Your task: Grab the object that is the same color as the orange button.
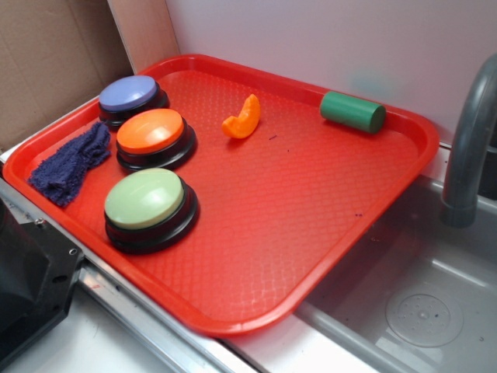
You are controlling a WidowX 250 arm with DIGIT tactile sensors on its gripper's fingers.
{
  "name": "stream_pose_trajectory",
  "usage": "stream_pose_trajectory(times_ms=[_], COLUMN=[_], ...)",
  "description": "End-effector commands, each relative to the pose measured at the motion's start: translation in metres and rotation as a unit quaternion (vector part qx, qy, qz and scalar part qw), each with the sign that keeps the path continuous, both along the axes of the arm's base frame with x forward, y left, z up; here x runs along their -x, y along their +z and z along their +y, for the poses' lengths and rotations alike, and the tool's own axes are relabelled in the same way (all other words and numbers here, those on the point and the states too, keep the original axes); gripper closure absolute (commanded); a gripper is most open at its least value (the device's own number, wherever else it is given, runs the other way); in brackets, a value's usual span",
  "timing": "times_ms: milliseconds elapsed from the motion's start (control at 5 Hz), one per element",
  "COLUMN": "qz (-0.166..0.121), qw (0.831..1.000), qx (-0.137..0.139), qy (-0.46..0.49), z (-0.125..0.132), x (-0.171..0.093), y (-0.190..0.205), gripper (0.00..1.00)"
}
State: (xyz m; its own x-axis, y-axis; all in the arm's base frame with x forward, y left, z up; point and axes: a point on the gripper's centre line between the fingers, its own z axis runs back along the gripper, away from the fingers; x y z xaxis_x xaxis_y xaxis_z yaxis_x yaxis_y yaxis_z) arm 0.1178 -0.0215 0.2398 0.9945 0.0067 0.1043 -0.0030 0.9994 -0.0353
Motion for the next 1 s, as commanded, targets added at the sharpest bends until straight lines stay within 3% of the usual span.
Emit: stream_pose_trajectory(times_ms=[0,200,800], qz=[0.053,0.080,0.080], qw=[0.981,0.968,0.968], qx=[-0.026,-0.010,-0.010], qy=[0.187,0.239,0.239], z=[0.015,0.031,0.031], x=[-0.097,-0.138,-0.138], y=[-0.058,-0.076,-0.076], gripper=[0.00,0.00,0.00])
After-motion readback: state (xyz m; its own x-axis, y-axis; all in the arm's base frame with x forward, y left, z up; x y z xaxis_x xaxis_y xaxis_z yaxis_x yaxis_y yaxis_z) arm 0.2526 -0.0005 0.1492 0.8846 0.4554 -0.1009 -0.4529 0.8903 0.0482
